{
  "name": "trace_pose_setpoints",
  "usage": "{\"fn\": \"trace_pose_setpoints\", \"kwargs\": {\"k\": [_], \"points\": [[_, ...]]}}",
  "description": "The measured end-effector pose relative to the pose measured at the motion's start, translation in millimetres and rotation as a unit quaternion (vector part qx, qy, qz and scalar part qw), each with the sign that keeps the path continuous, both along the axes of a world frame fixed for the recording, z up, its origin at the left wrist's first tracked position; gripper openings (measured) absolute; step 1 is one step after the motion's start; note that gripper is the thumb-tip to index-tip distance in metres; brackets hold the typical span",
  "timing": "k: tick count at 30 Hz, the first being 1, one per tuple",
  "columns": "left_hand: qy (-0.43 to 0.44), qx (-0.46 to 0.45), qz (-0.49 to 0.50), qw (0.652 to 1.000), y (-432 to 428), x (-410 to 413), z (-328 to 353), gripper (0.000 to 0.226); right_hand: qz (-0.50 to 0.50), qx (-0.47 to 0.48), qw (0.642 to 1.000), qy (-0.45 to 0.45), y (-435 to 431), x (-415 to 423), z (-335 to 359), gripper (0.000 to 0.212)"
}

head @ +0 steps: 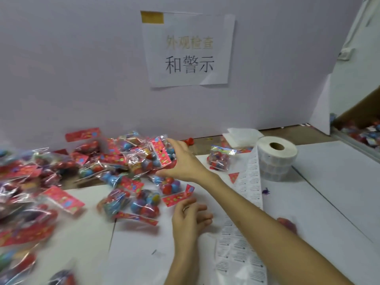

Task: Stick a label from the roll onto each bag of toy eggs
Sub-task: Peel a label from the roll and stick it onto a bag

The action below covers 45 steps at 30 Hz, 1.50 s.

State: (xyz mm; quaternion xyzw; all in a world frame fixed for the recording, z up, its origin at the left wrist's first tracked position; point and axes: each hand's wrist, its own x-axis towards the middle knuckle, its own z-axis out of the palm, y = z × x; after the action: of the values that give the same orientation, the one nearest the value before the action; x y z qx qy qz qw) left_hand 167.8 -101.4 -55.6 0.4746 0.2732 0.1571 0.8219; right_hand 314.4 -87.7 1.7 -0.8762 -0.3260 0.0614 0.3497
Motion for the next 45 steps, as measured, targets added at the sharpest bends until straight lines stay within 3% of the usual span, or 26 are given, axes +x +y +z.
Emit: {"fn": "trace_pose_setpoints", "kwargs": {"k": [8,11,15,22,30,35,39,45], "points": [[-0.009,0.041,-0.048,0.998,9.5,8.9,-0.5,0.014,0.043,-0.084,0.990,-0.101,40.0,0.3,-6.2,0.130],[-0.015,0.140,-0.015,0.990,20.8,8.3,0.4,0.012,0.056,-0.101,0.989,-0.098,47.6,6.2,-4.7,0.134],[-0.007,0.326,0.060,0.944,36.1,4.9,-6.2,0.019,0.028,-0.070,0.996,-0.050,51.3,16.4,-3.7,0.137],[0.012,0.418,0.091,0.904,42.6,7.9,-14.0,0.022,0.037,-0.075,0.996,-0.017,63.8,40.5,-1.5,0.139],[0.009,0.407,0.109,0.907,48.0,13.1,-12.6,0.019,0.091,-0.092,0.990,-0.058,56.7,61.8,-10.7,0.103],[0.013,0.363,0.103,0.926,41.9,12.2,-11.5,0.016,0.084,-0.041,0.995,-0.043,37.0,51.6,-11.2,0.058],[-0.001,0.347,0.119,0.930,39.6,9.8,-8.7,0.015,0.089,-0.032,0.994,-0.045,11.9,35.4,-14.4,0.050],[-0.015,0.298,0.098,0.949,22.7,10.7,-7.2,0.014,0.009,-0.004,0.998,-0.062,-24.7,26.4,0.2,0.032]]}}
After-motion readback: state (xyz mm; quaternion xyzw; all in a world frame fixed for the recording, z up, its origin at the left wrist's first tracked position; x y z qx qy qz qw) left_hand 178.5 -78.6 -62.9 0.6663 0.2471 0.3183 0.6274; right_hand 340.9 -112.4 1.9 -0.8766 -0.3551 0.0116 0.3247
